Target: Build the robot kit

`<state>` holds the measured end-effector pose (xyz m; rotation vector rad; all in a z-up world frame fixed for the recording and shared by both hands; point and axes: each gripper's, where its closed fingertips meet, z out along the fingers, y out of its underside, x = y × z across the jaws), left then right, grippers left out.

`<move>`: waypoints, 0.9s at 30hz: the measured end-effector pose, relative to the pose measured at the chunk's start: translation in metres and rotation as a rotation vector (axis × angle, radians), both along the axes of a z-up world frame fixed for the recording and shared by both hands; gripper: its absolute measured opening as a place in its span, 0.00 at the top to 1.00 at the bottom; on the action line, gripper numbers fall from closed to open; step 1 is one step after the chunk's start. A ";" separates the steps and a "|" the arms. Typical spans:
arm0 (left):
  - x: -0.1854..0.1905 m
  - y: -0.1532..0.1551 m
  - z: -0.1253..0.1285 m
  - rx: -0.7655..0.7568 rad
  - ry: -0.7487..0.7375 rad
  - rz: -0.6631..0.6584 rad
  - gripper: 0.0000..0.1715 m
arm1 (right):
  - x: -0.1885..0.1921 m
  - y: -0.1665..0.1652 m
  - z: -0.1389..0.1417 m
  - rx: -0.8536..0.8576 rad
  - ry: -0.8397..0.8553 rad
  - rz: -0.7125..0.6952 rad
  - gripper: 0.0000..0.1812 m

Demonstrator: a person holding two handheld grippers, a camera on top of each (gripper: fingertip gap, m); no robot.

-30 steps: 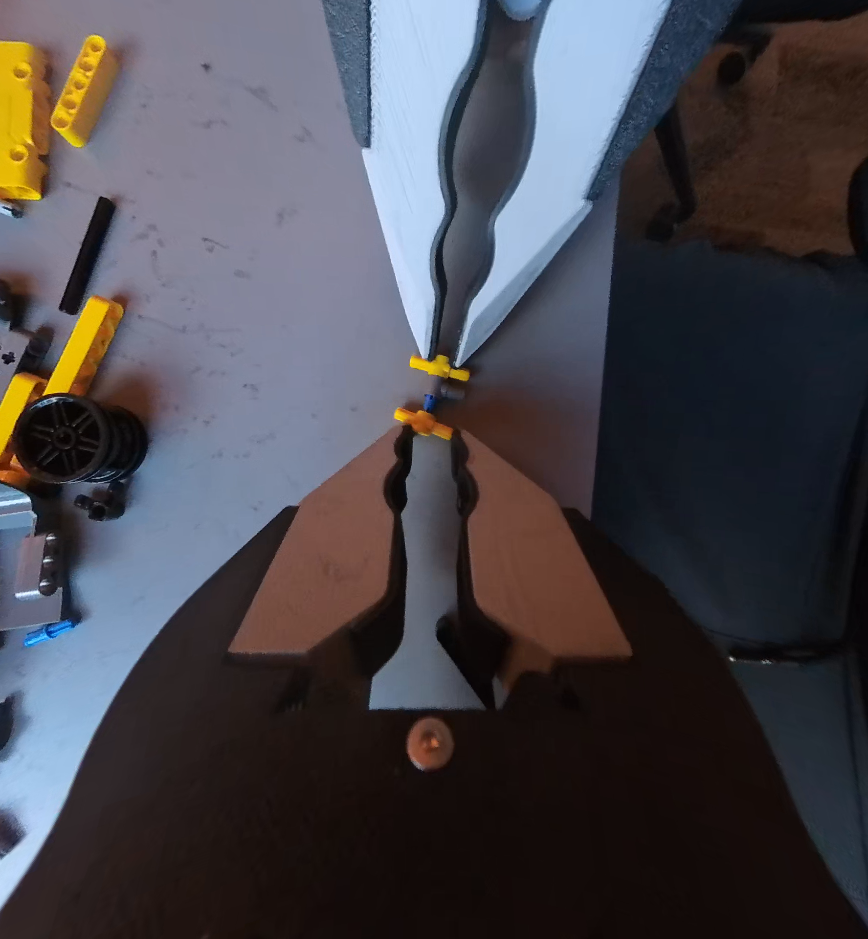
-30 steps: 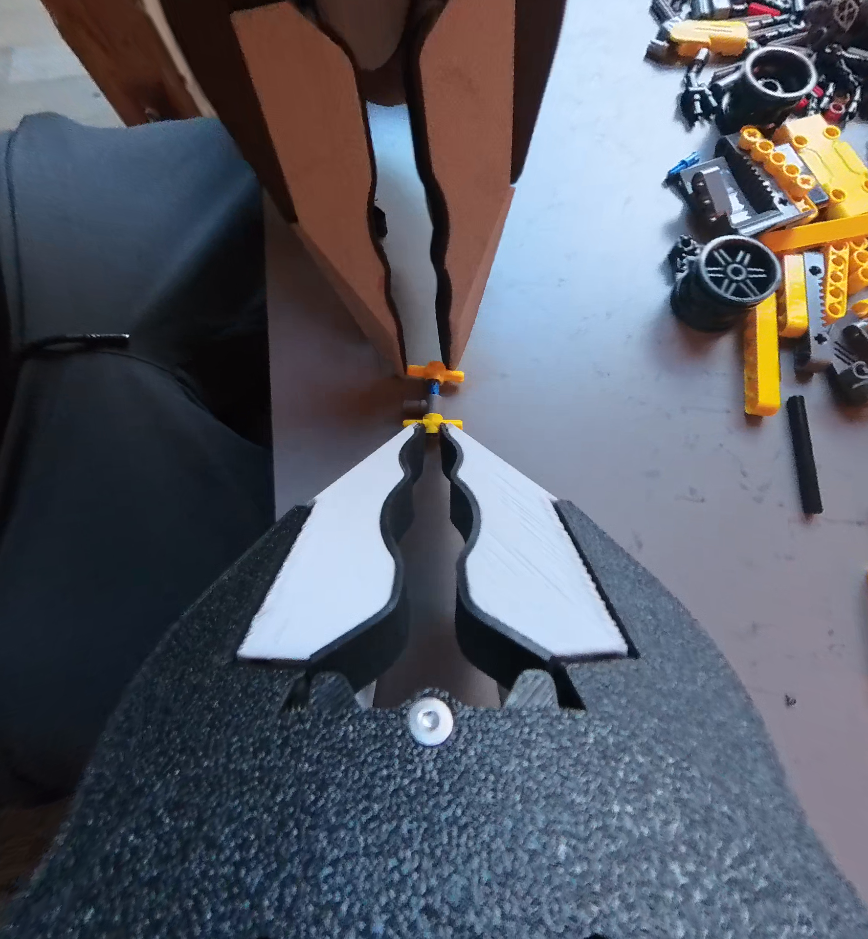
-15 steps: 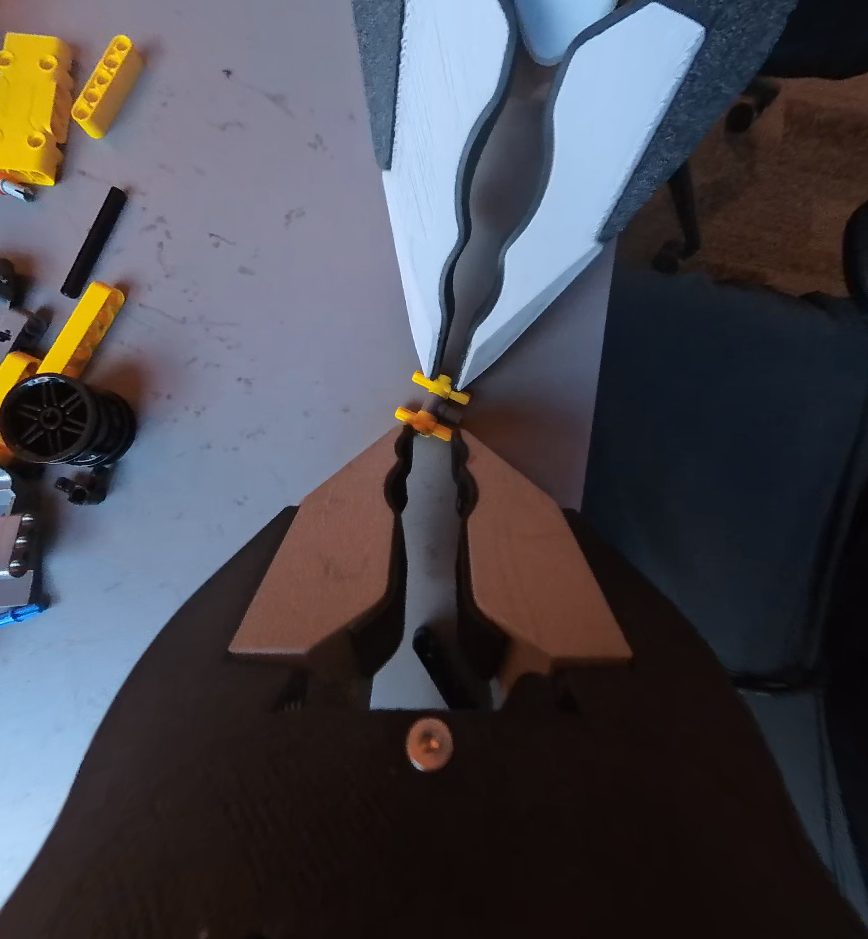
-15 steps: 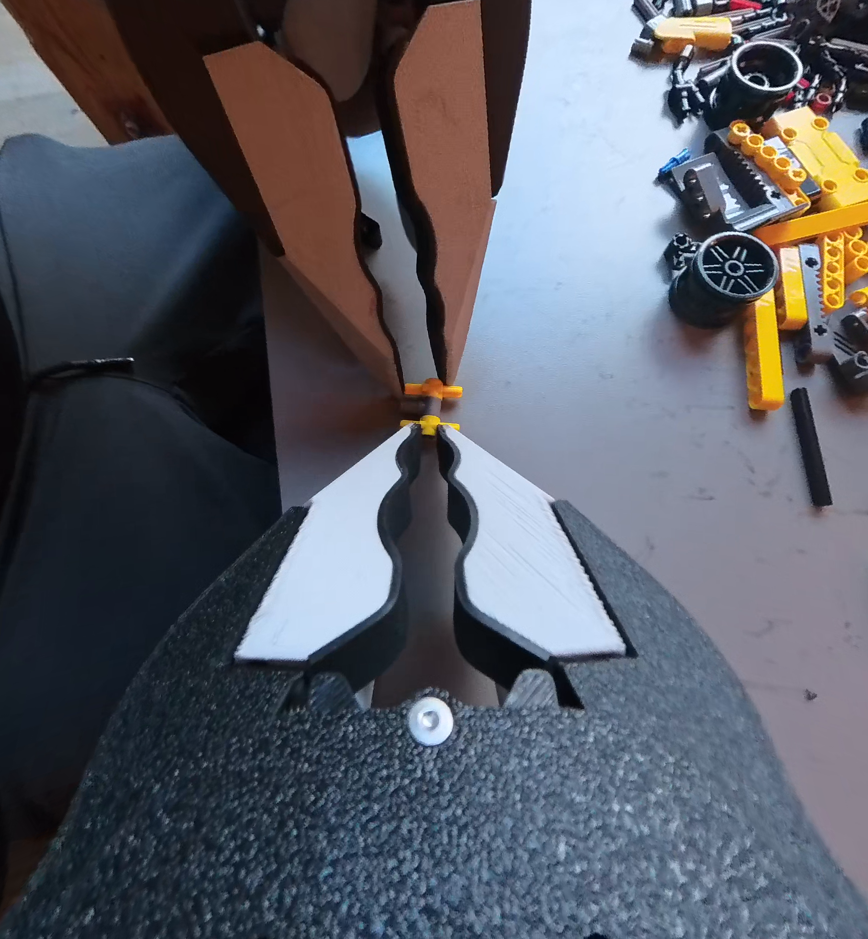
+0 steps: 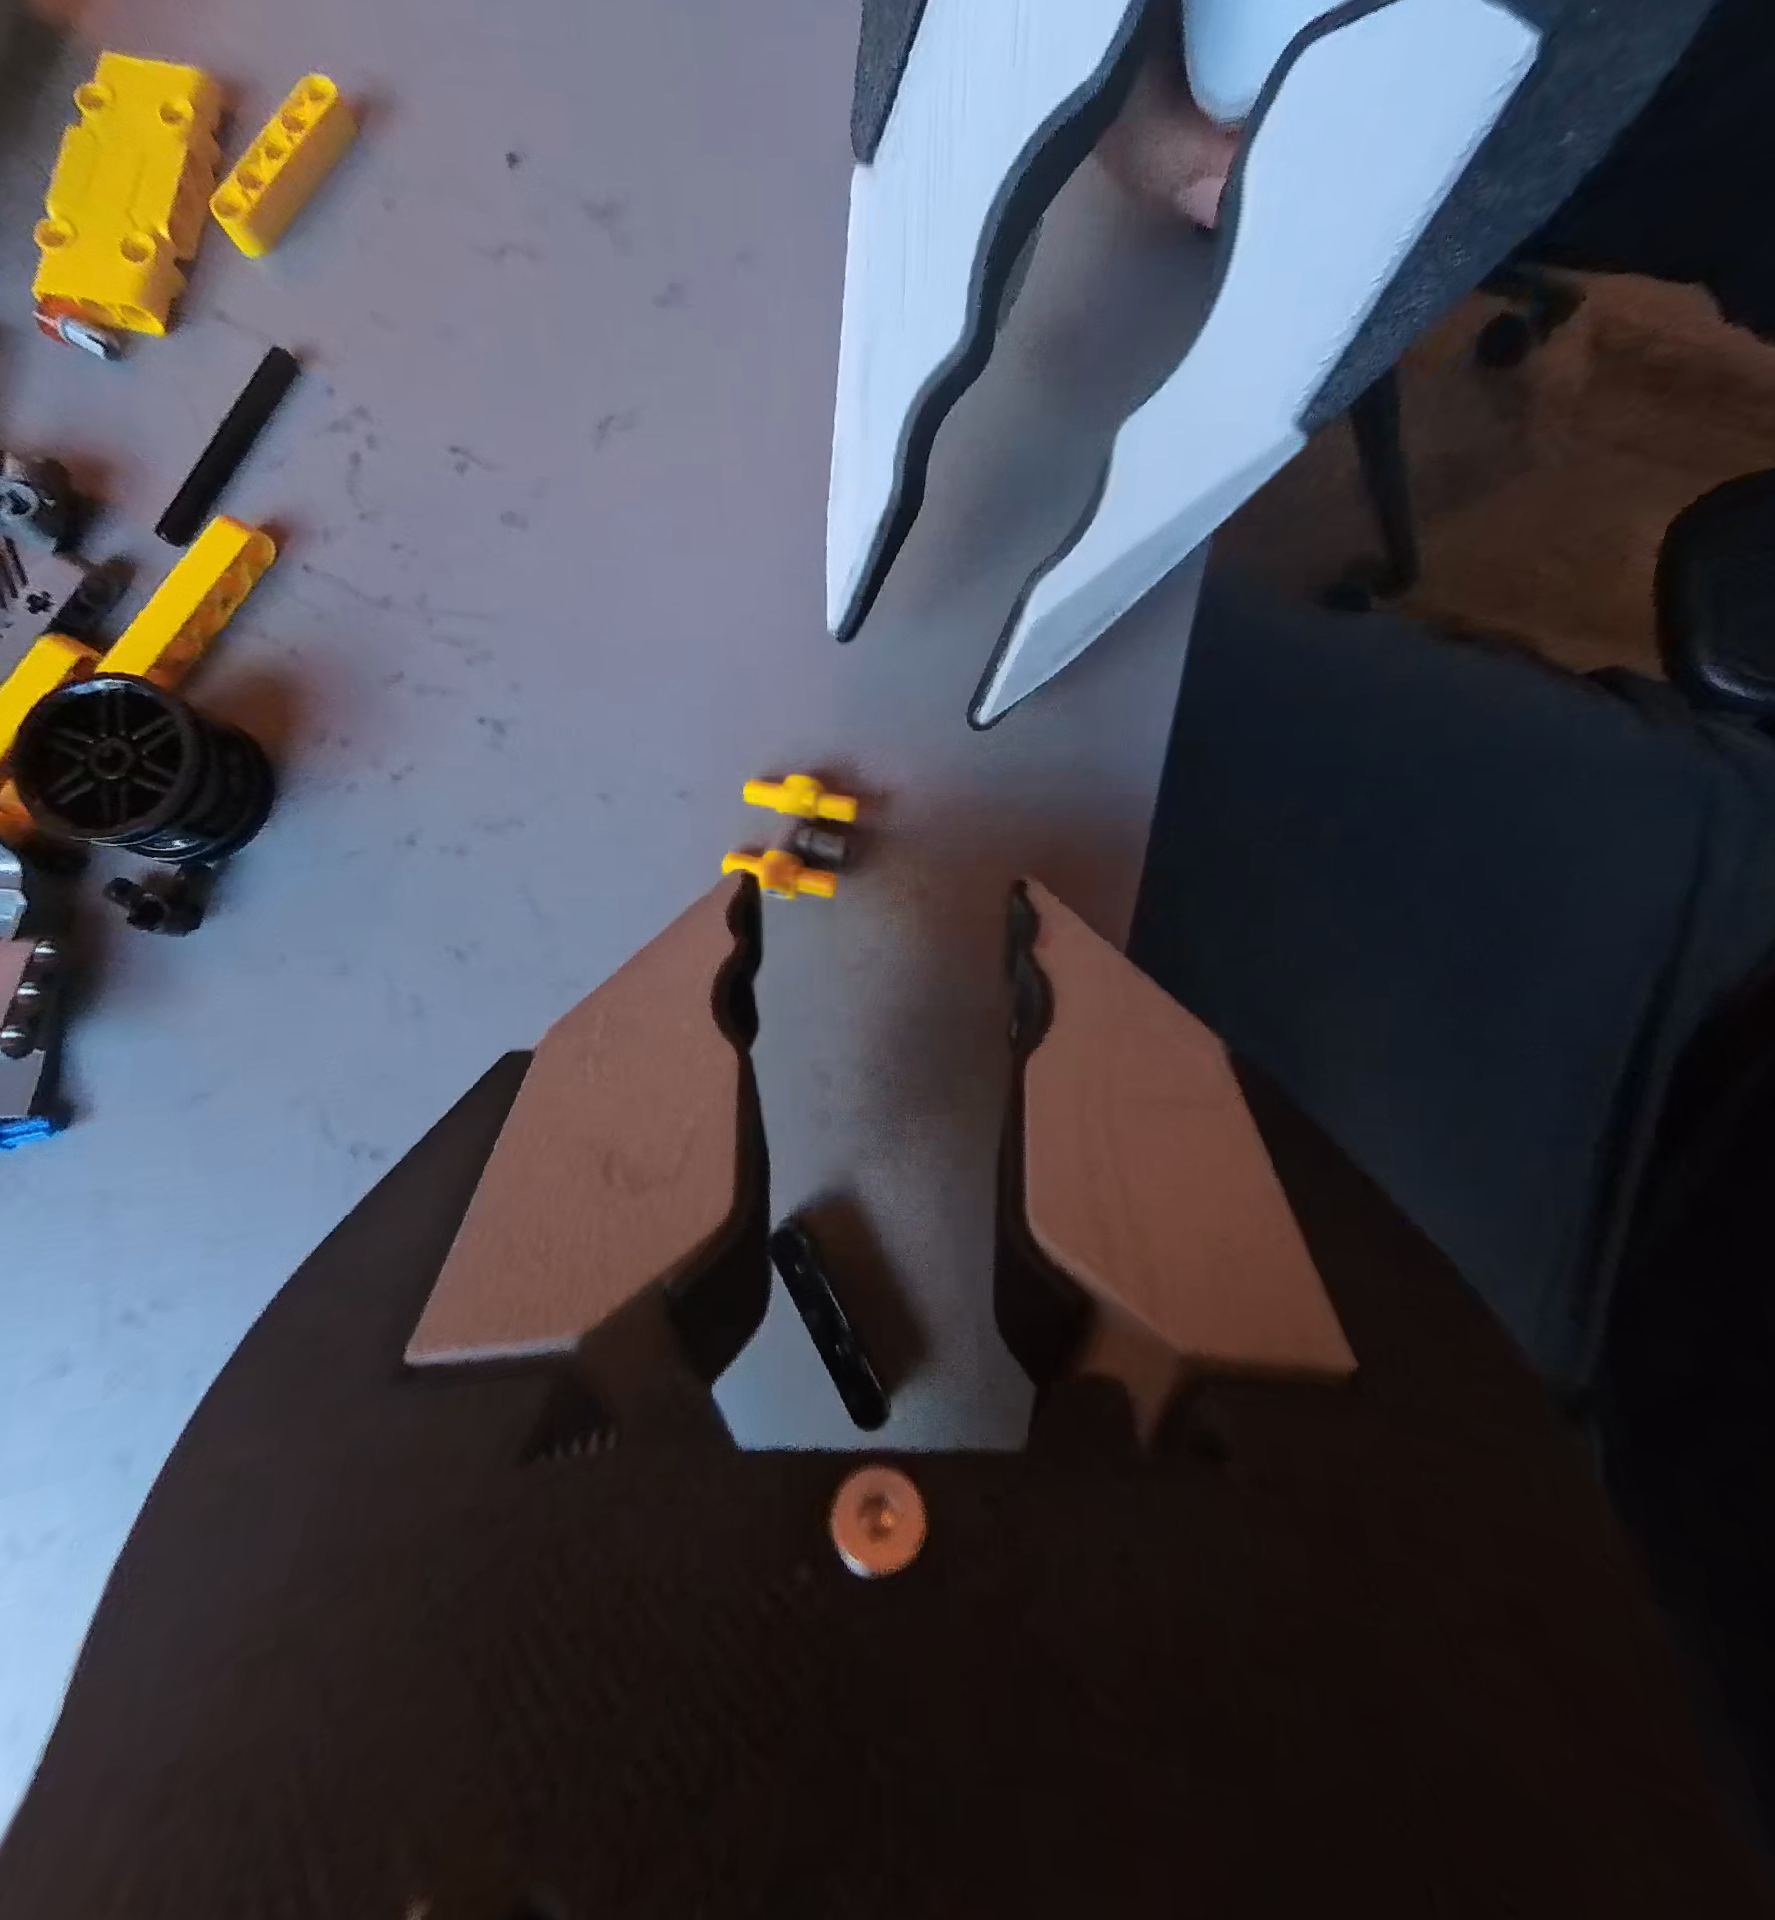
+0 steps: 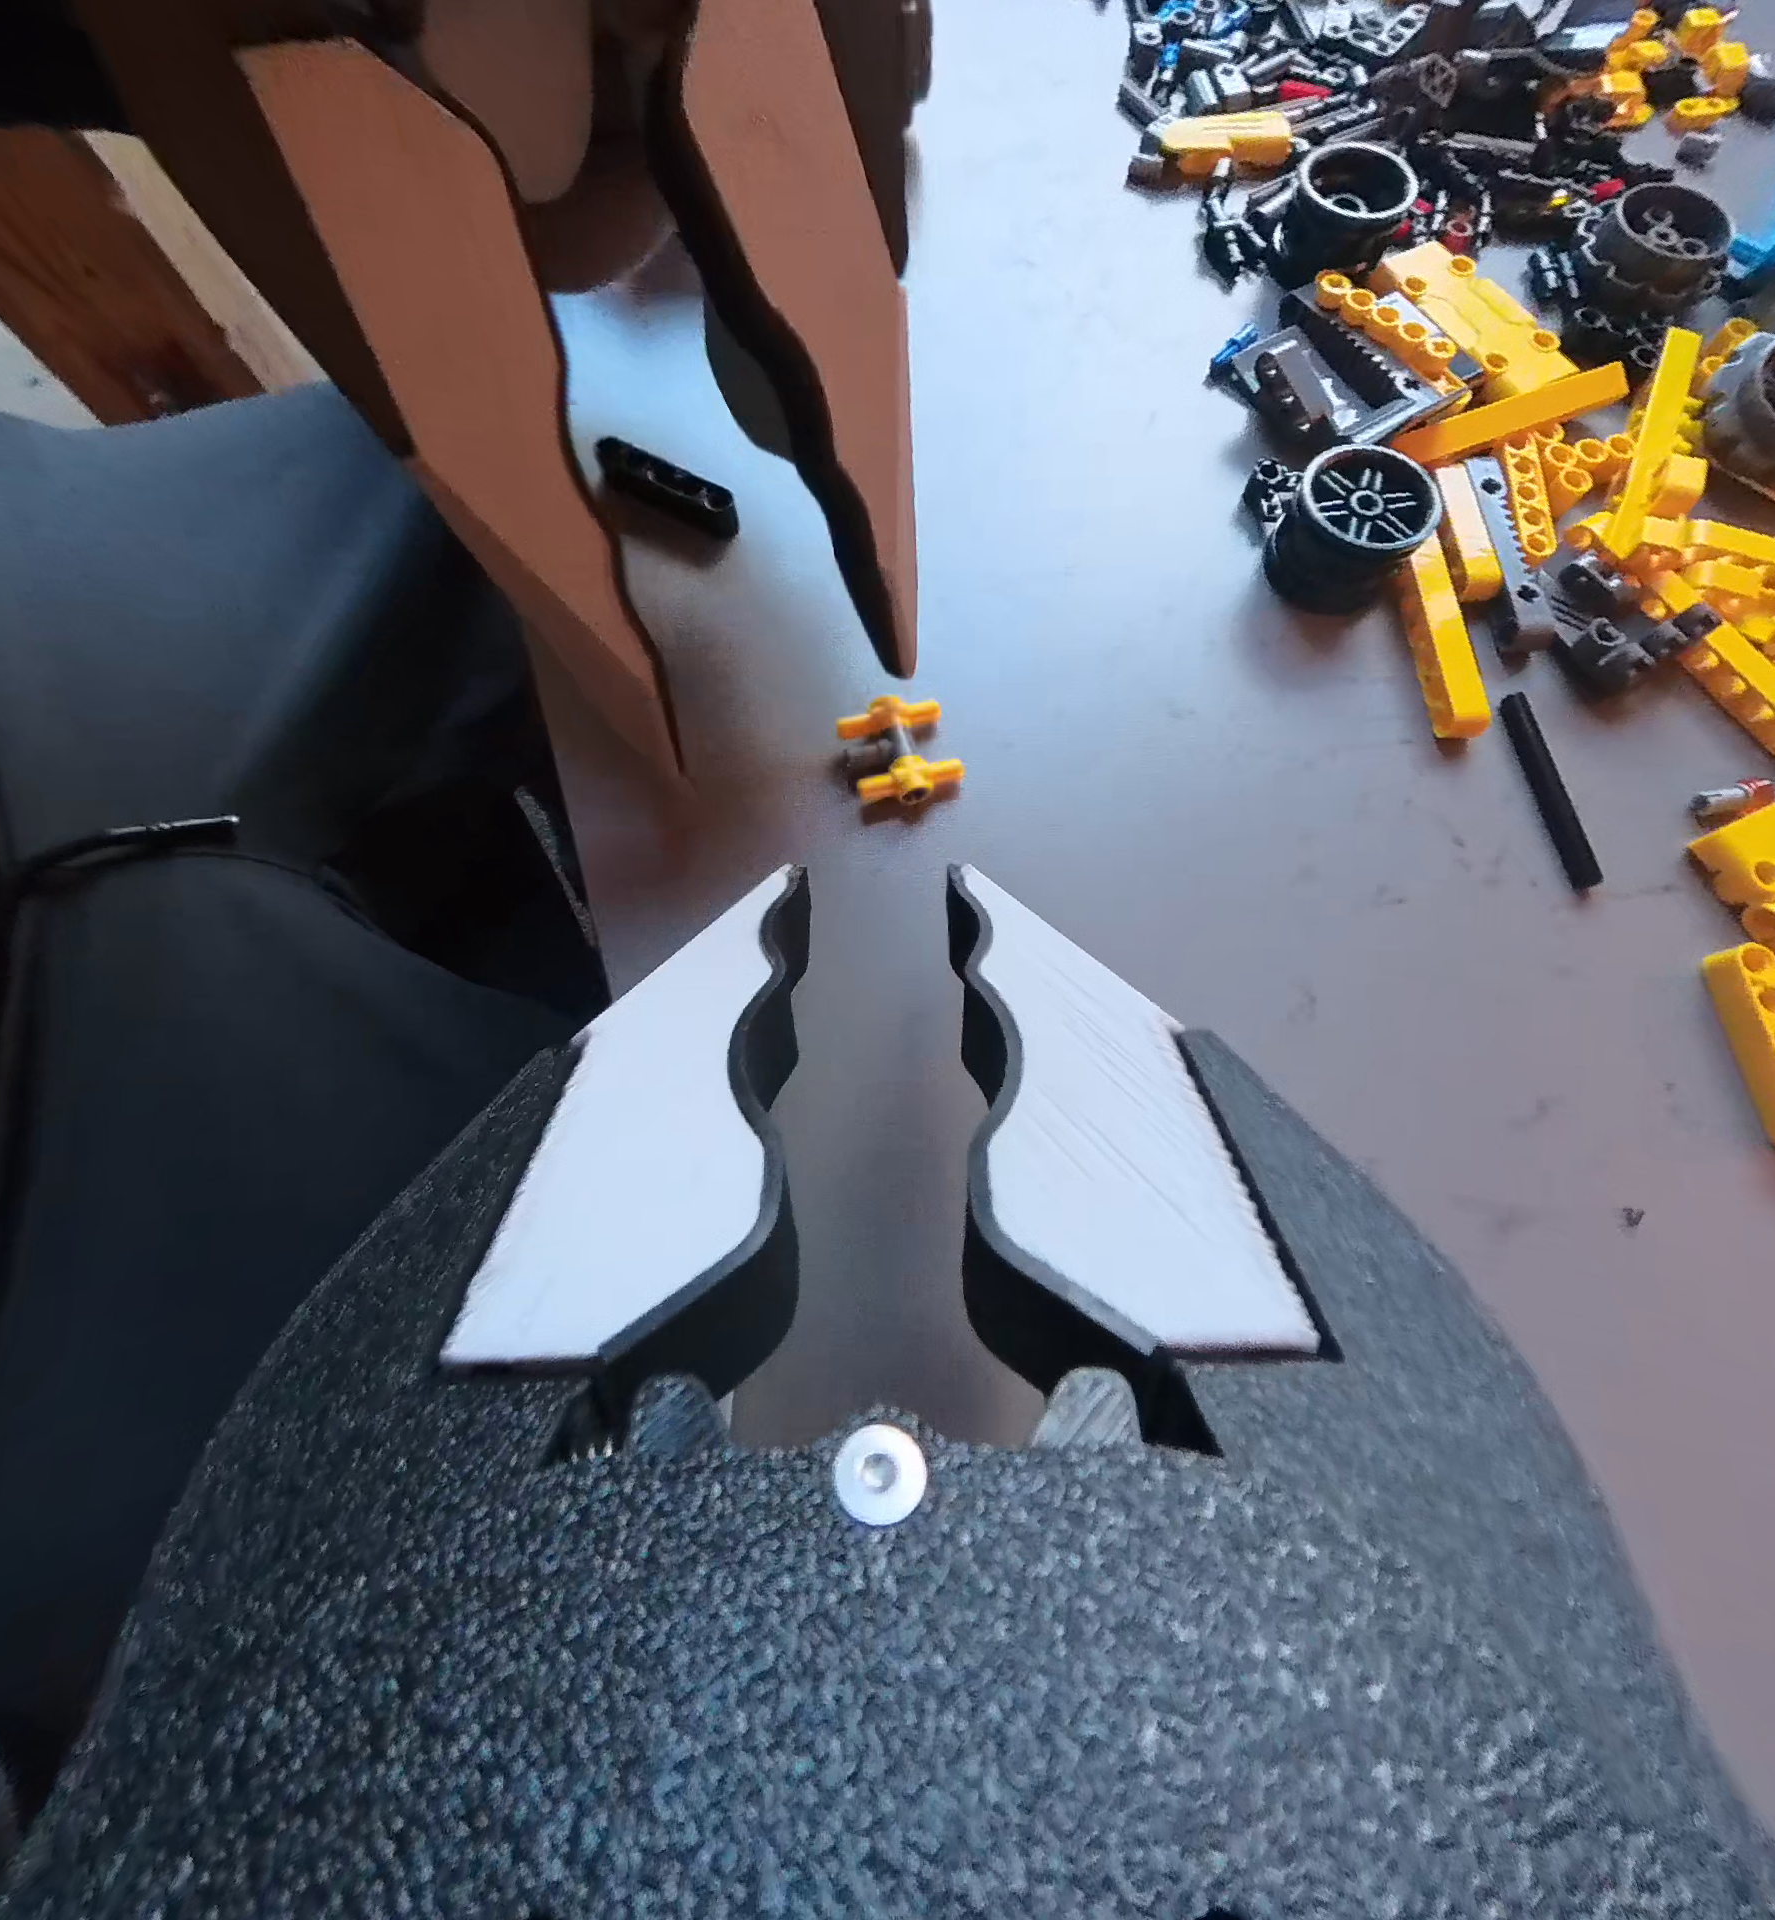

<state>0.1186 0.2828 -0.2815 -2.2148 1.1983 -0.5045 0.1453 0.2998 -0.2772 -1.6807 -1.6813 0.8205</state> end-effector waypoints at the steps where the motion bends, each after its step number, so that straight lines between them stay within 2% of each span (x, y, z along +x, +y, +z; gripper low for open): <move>1: -0.001 0.000 0.002 0.007 -0.001 0.010 0.72 | 0.000 0.000 0.000 0.003 -0.001 -0.013 0.86; 4: -0.007 -0.001 0.012 0.045 0.009 0.063 0.70 | -0.001 0.003 0.002 0.014 0.013 -0.056 0.86; 7: -0.014 -0.017 0.033 0.137 -0.010 0.118 0.66 | -0.001 0.009 0.004 0.036 0.027 -0.107 0.85; 9: -0.017 -0.041 0.044 0.189 -0.044 0.151 0.65 | 0.000 0.011 0.005 0.045 0.038 -0.116 0.85; 12: -0.008 -0.088 0.054 0.249 -0.205 0.197 0.66 | 0.000 0.014 0.006 0.032 0.045 -0.134 0.82; 14: -0.004 -0.118 0.050 0.282 -0.333 0.219 0.70 | 0.000 0.016 0.006 0.041 0.043 -0.148 0.82; 17: -0.028 -0.145 0.022 0.300 -0.309 0.260 0.69 | -0.001 0.017 0.007 0.052 0.046 -0.159 0.82; 19: -0.044 -0.159 0.015 0.230 -0.386 0.293 0.69 | -0.003 0.017 0.005 0.040 0.036 -0.156 0.82; 22: -0.071 -0.162 0.016 0.175 -0.463 0.339 0.71 | -0.005 0.017 0.001 0.023 0.013 -0.149 0.84; 27: -0.113 -0.145 0.029 0.282 -0.537 0.375 0.75 | -0.011 0.023 -0.002 0.029 -0.005 -0.174 0.84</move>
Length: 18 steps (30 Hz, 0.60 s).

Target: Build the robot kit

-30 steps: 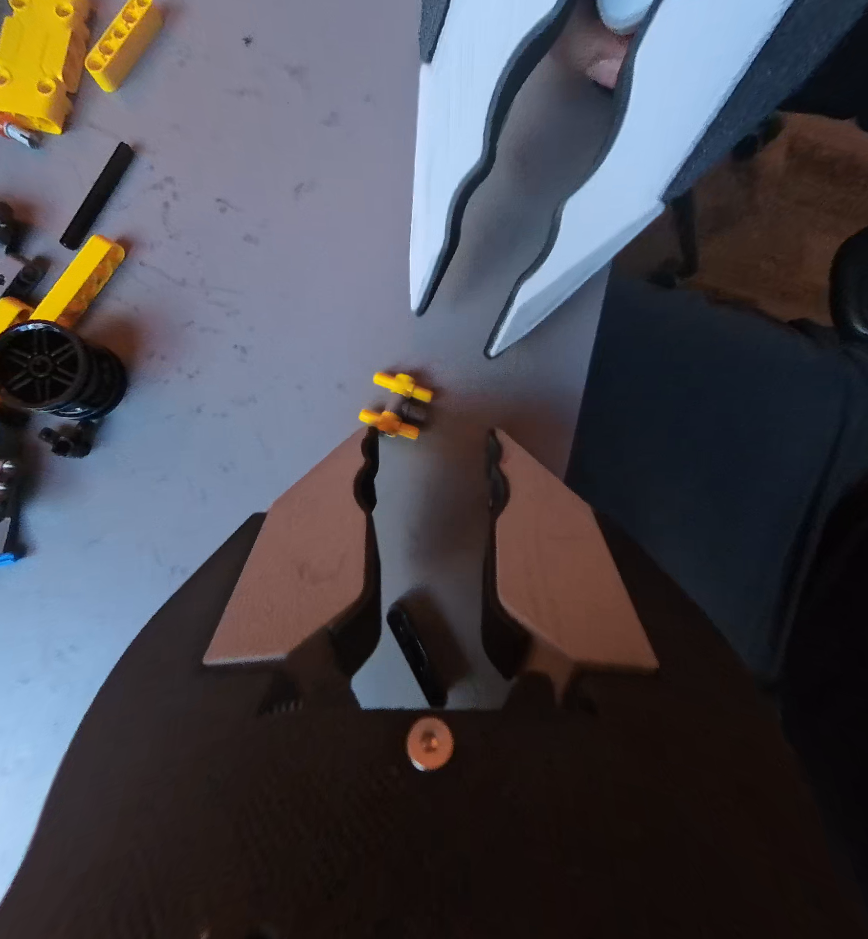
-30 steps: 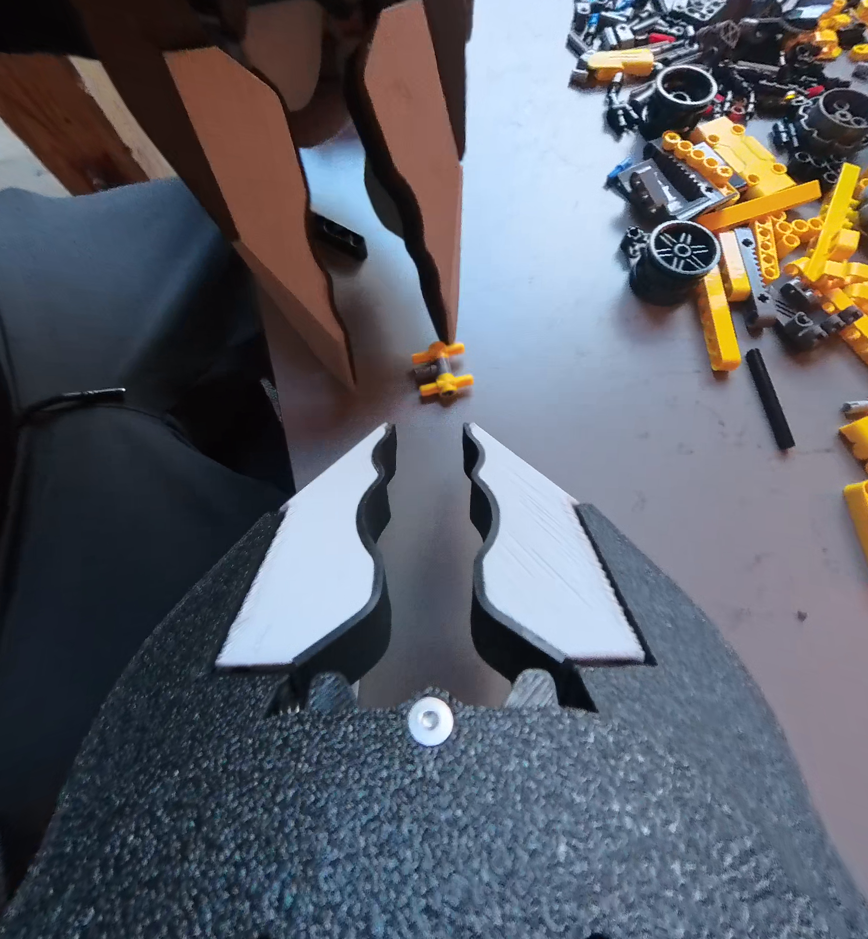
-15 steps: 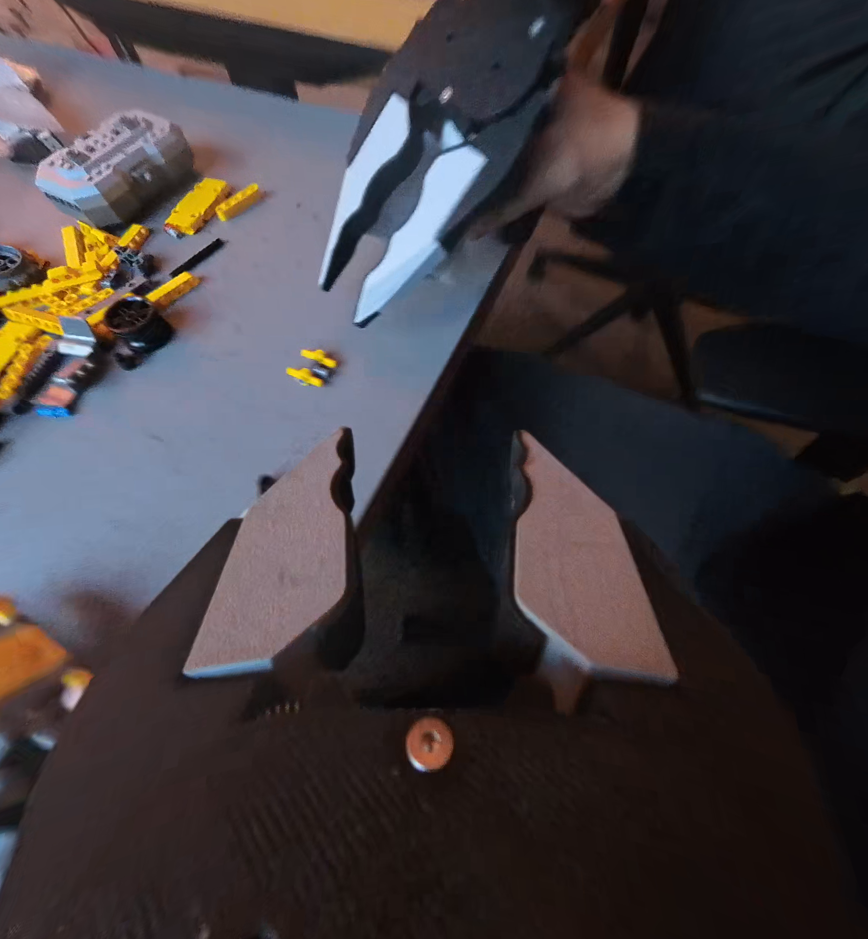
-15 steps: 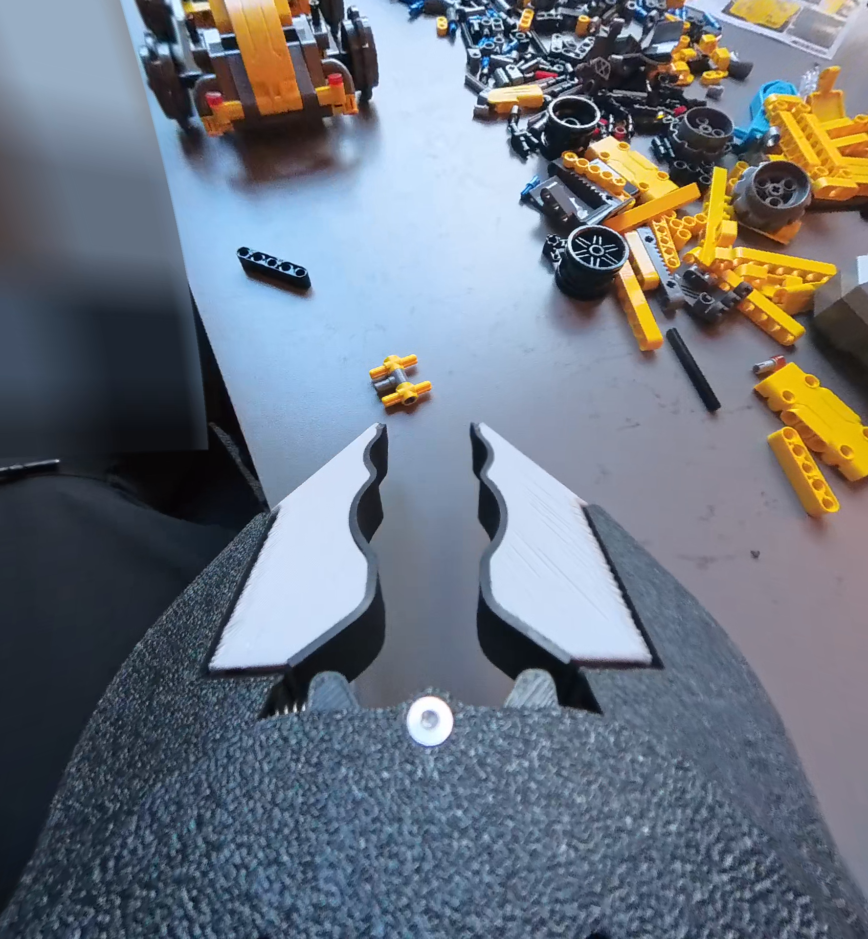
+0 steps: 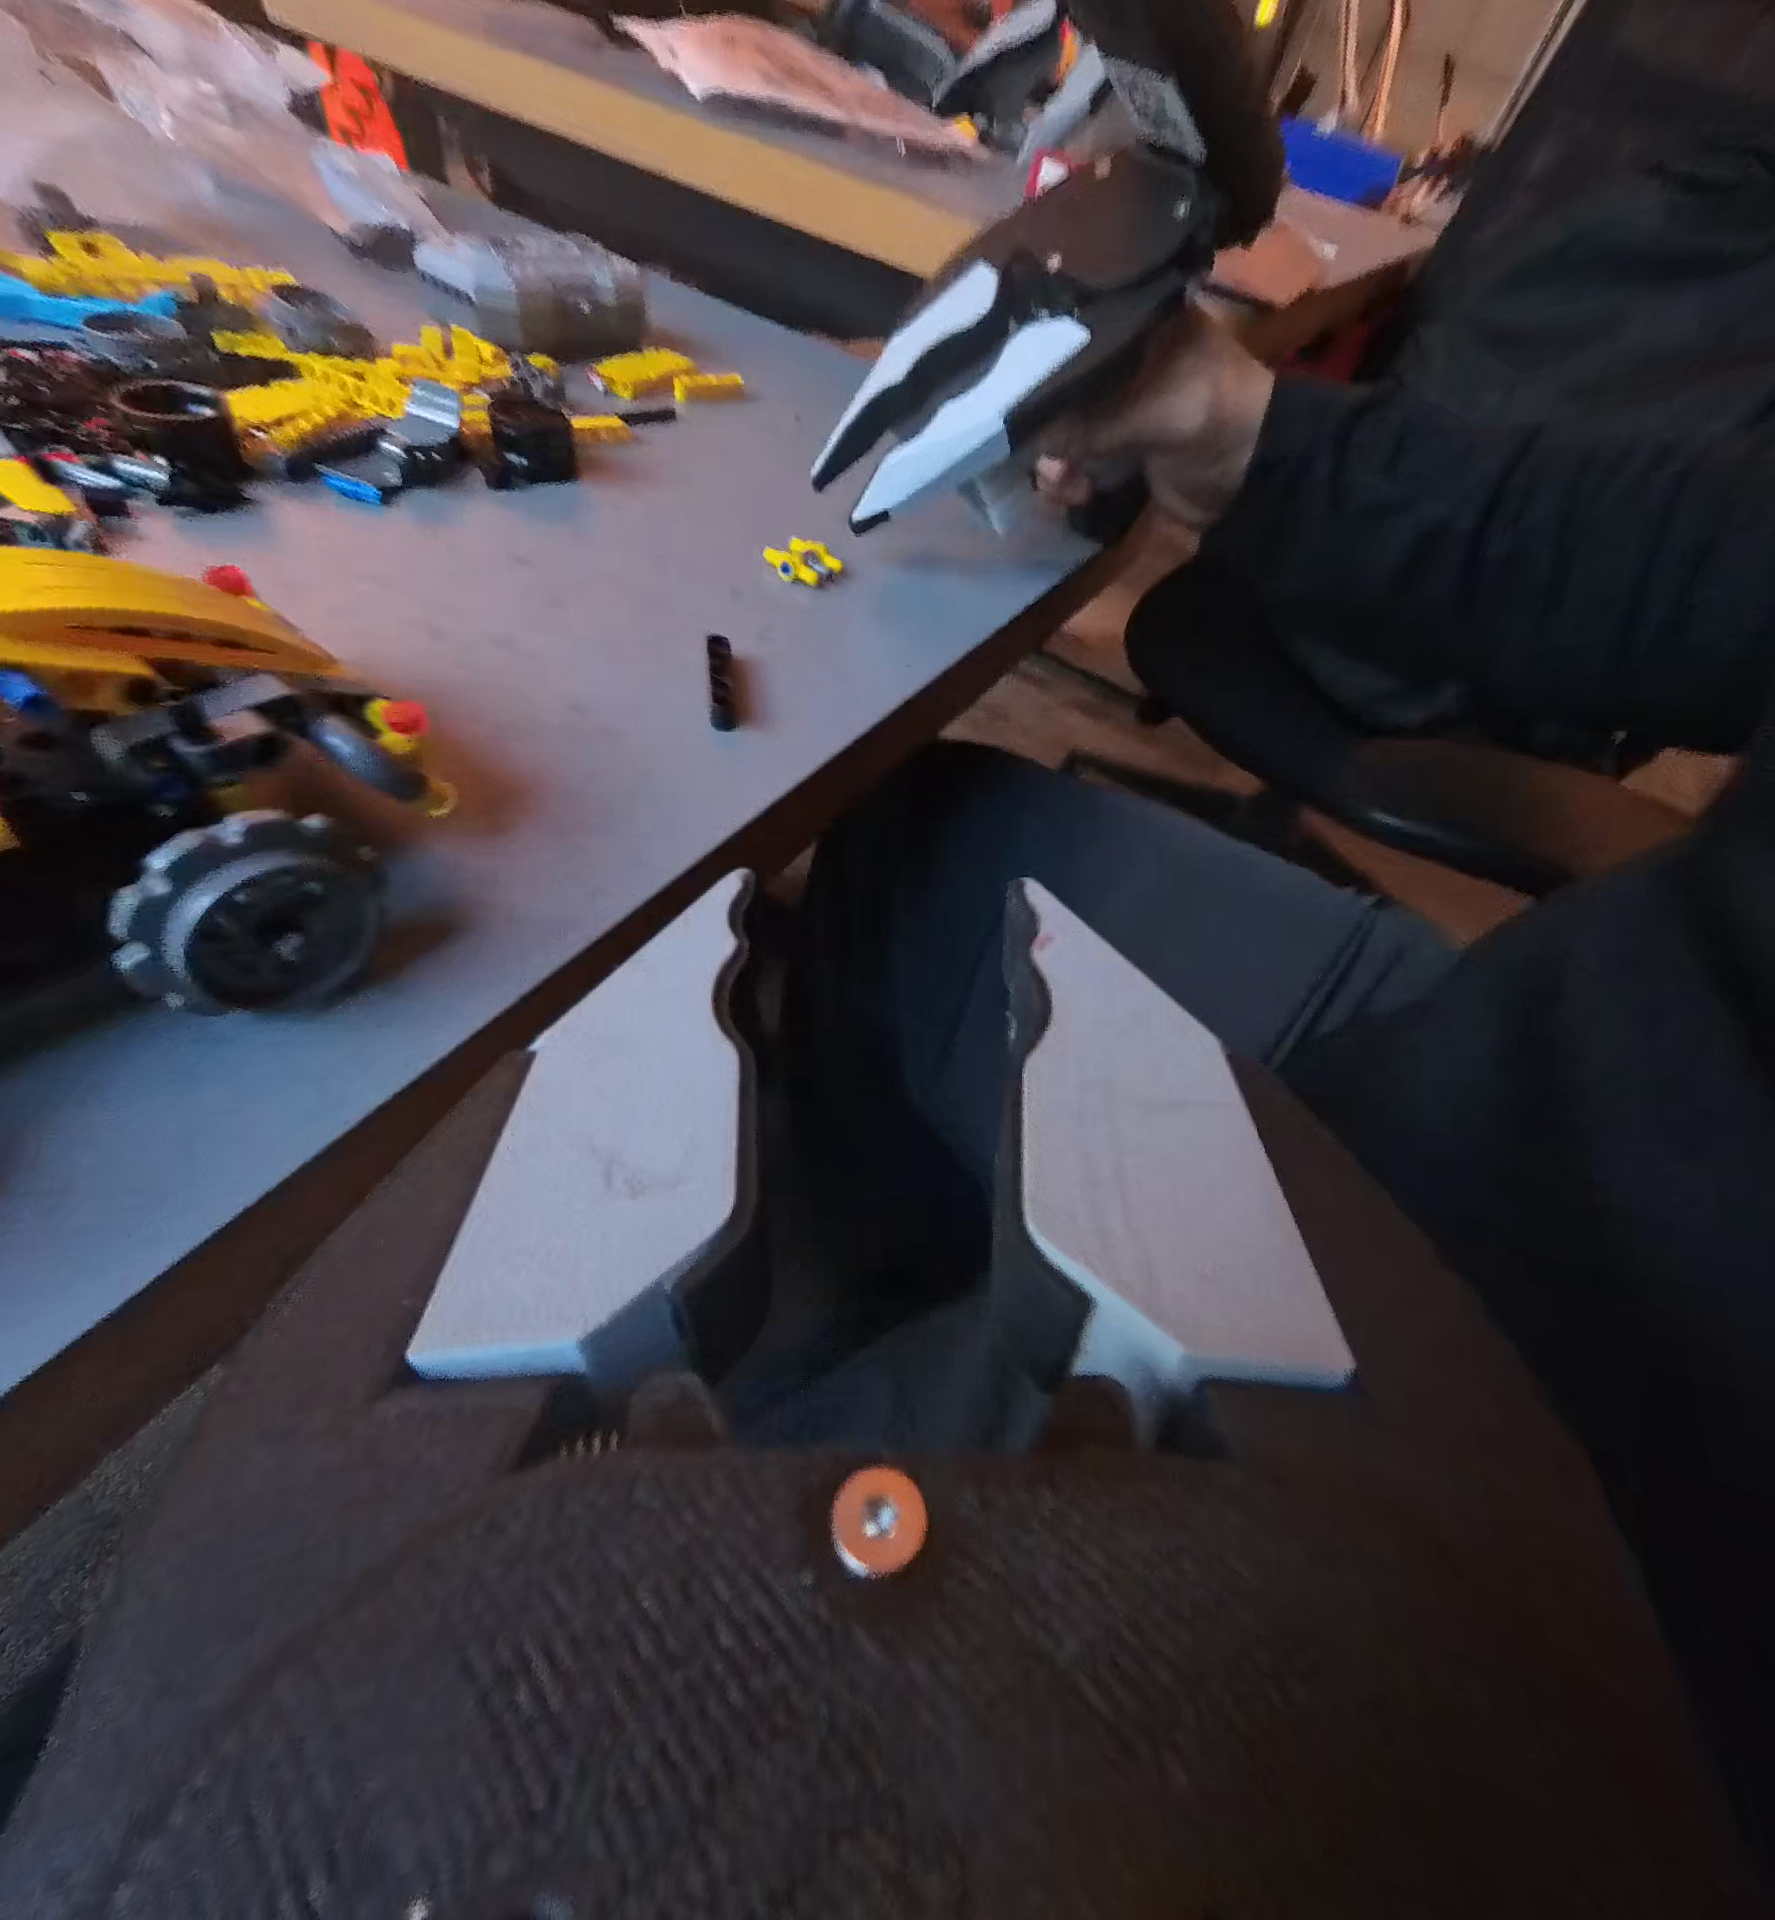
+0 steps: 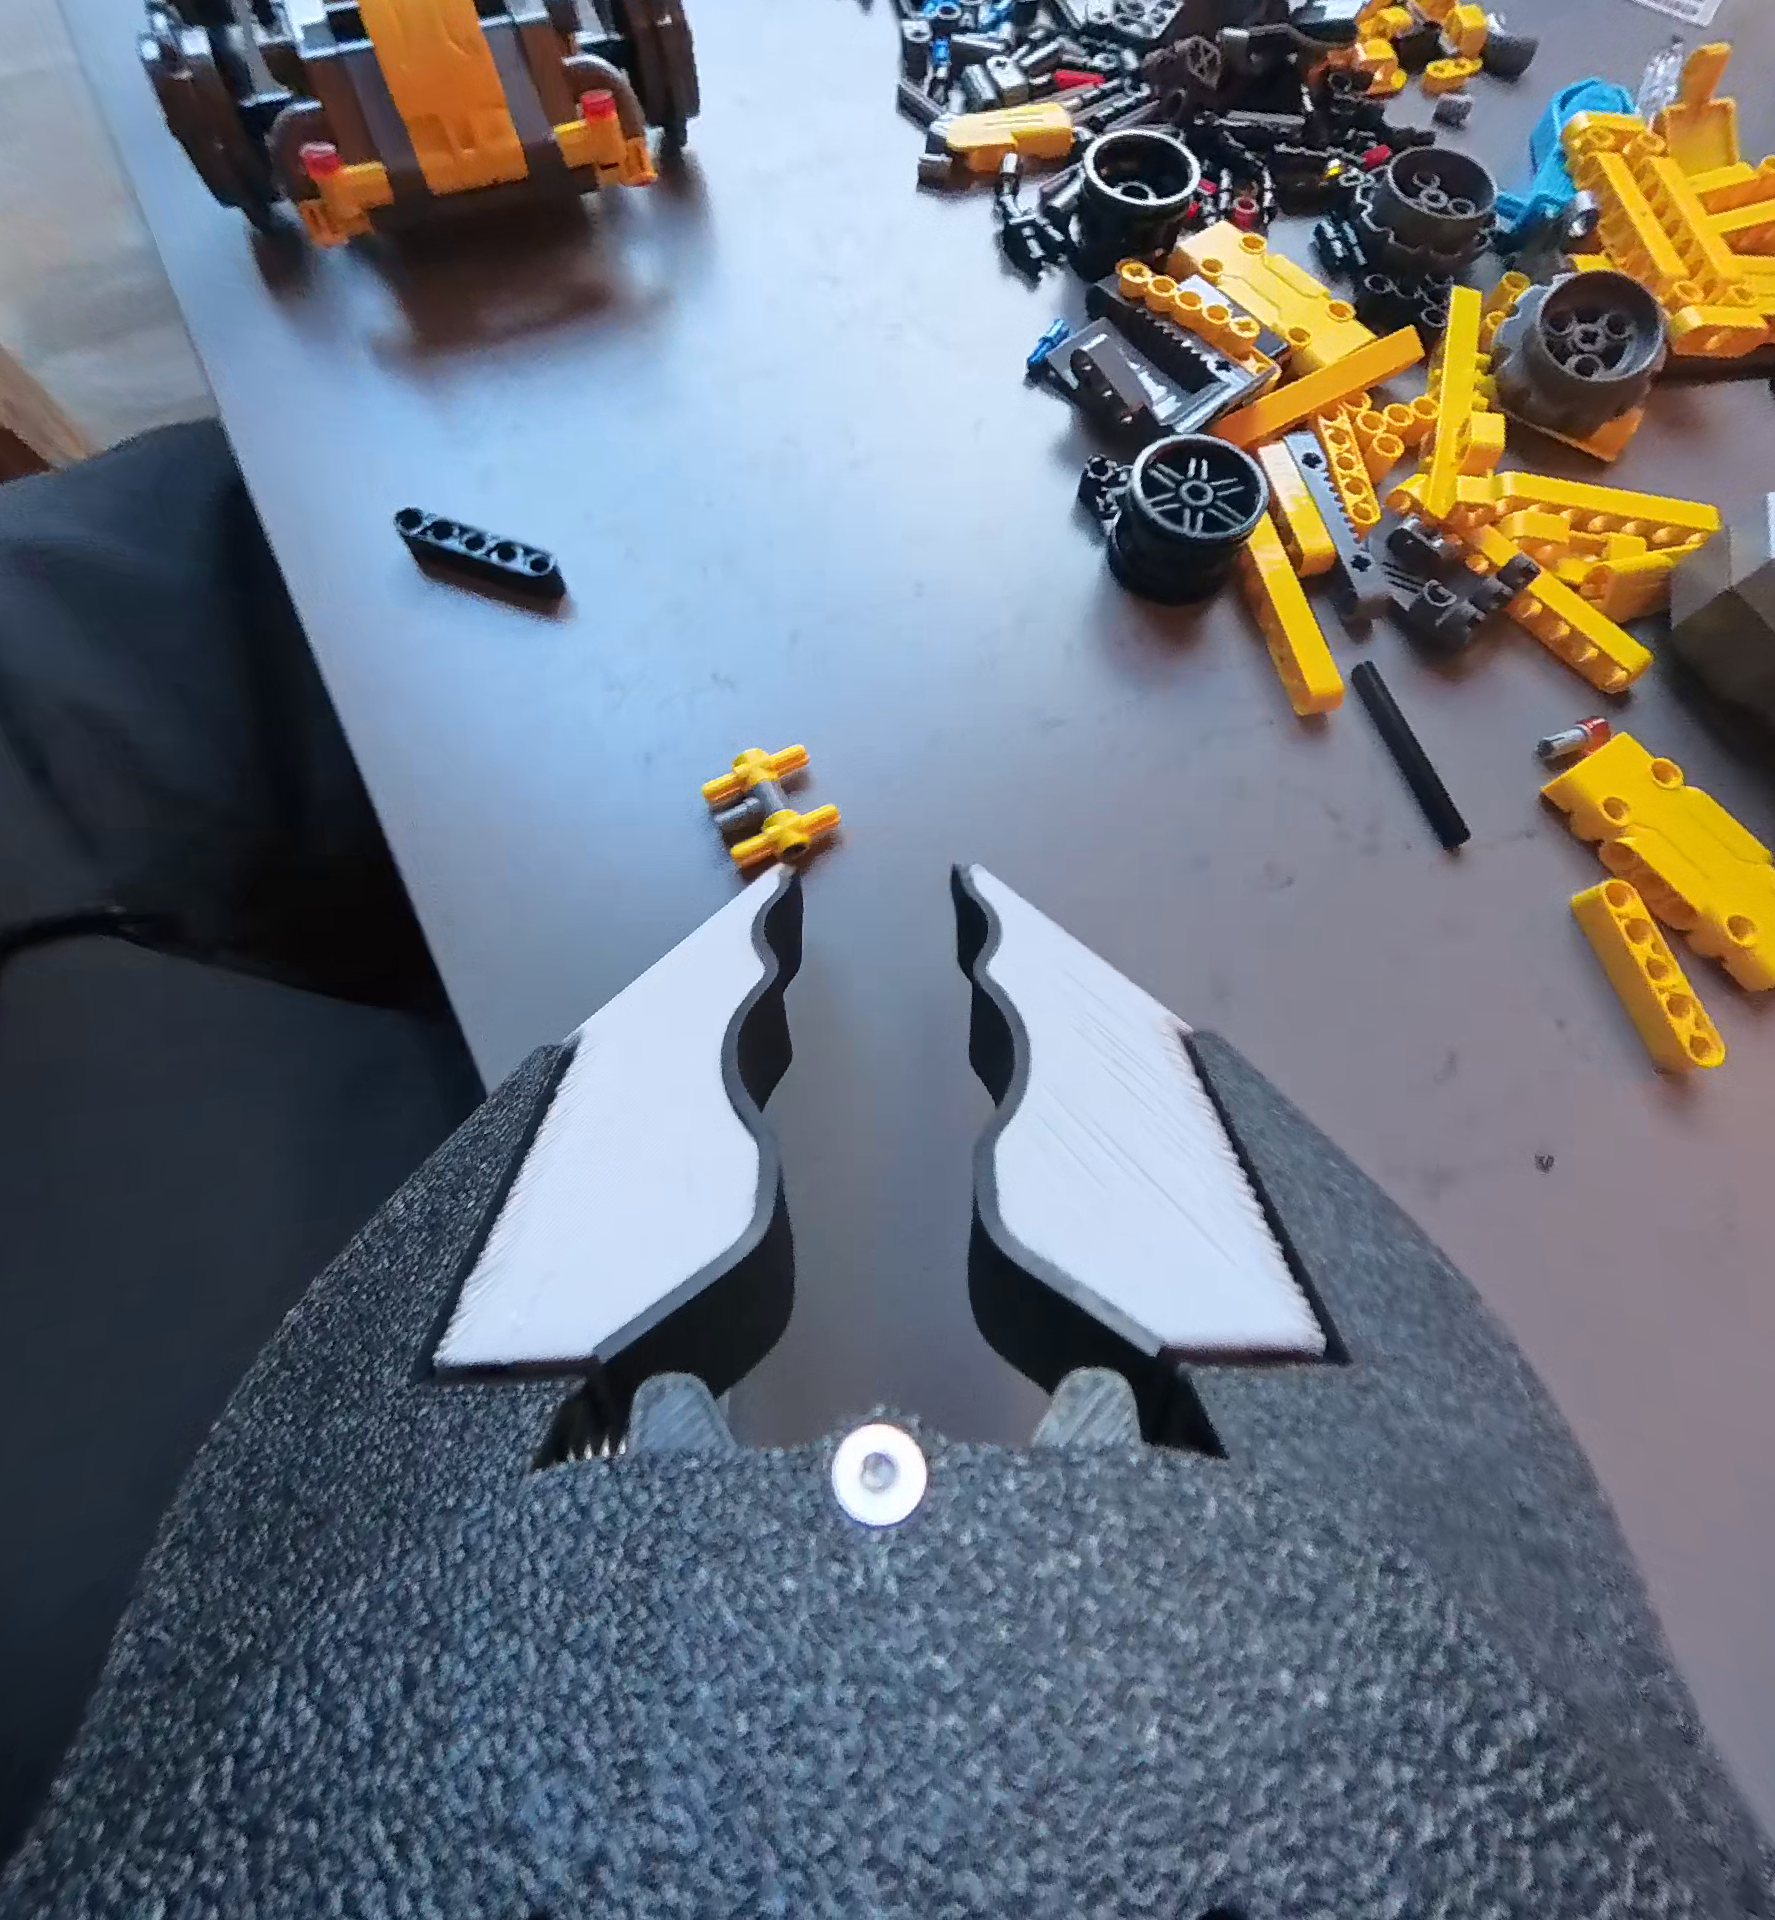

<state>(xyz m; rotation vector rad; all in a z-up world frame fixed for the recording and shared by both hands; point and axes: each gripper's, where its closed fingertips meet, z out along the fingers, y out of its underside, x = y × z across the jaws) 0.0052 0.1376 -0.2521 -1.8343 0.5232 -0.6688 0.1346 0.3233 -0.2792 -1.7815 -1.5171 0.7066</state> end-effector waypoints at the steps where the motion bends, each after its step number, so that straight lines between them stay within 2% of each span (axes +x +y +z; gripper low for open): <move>1: -0.006 0.001 0.001 0.001 -0.024 -0.004 0.75 | -0.001 0.003 0.000 -0.005 0.002 -0.013 0.84; 4: -0.035 0.009 0.000 -0.010 -0.028 0.045 0.74 | -0.008 0.011 0.001 -0.027 0.010 -0.044 0.80; 6: -0.053 0.018 0.008 0.000 -0.062 0.068 0.75 | -0.014 0.013 0.000 -0.038 0.010 -0.044 0.80; 9: -0.056 0.023 0.032 0.039 -0.121 0.029 0.74 | -0.023 0.015 0.000 -0.040 0.012 -0.031 0.79; 11: -0.055 0.023 0.037 0.072 -0.085 0.034 0.75 | -0.026 0.013 0.002 -0.033 0.017 -0.014 0.79; 14: -0.050 0.027 0.030 0.083 0.021 0.034 0.75 | -0.028 0.012 0.007 -0.025 0.051 -0.003 0.80; 18: -0.040 0.033 0.016 0.041 0.072 0.032 0.75 | -0.028 0.008 0.017 0.004 0.111 0.024 0.78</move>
